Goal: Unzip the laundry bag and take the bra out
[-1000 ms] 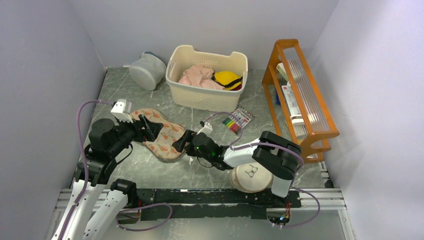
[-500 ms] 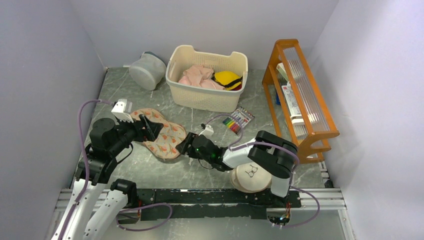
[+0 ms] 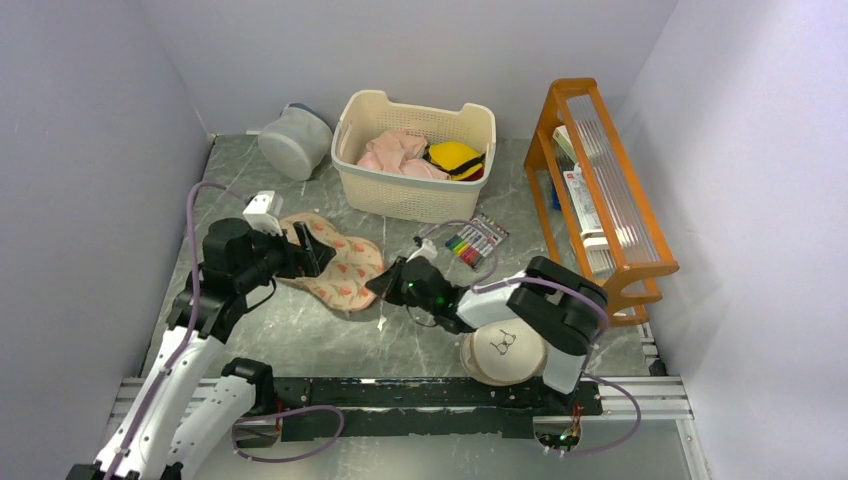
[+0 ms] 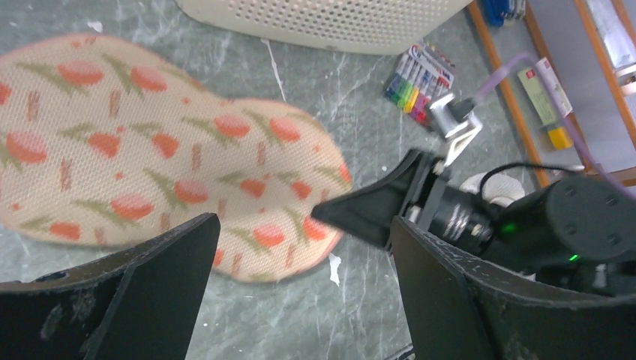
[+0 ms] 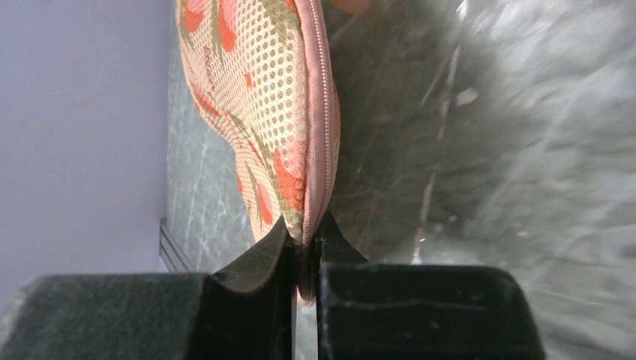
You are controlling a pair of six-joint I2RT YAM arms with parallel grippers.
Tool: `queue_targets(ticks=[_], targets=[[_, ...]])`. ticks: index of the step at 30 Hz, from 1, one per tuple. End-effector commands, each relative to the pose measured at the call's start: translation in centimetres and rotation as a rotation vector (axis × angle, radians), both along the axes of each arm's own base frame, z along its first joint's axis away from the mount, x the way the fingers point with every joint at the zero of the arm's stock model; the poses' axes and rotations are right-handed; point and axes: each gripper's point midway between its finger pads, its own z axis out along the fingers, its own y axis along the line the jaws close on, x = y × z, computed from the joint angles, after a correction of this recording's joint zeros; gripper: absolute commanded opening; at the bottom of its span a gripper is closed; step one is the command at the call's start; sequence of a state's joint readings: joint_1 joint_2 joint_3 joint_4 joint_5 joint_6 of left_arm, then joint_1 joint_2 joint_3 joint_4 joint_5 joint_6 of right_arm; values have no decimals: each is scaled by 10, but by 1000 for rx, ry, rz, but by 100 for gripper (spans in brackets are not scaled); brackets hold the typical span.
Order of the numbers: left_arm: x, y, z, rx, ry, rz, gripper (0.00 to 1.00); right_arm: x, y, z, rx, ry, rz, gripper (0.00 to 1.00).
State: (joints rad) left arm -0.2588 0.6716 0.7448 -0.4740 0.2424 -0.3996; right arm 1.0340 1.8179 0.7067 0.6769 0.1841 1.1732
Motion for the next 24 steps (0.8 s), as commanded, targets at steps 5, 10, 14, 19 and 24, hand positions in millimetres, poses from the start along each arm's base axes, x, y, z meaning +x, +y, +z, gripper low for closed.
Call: queue_targets(ticks=[5, 10, 14, 19, 24], targets=[[3, -39, -22, -24, 86, -211, 96, 3, -60, 20, -41, -63, 233, 0], [3, -64, -38, 68, 91, -286, 96, 12, -100, 11, -245, -105, 306, 4], [1, -92, -51, 229, 94, -342, 96, 33, -137, 17, -282, -129, 275, 26], [-4, -123, -51, 446, -79, -457, 96, 48, -167, 34, -362, -181, 224, 64], [-26, -159, -63, 604, -277, -714, 96, 40, -179, 61, -362, -284, 193, 89]])
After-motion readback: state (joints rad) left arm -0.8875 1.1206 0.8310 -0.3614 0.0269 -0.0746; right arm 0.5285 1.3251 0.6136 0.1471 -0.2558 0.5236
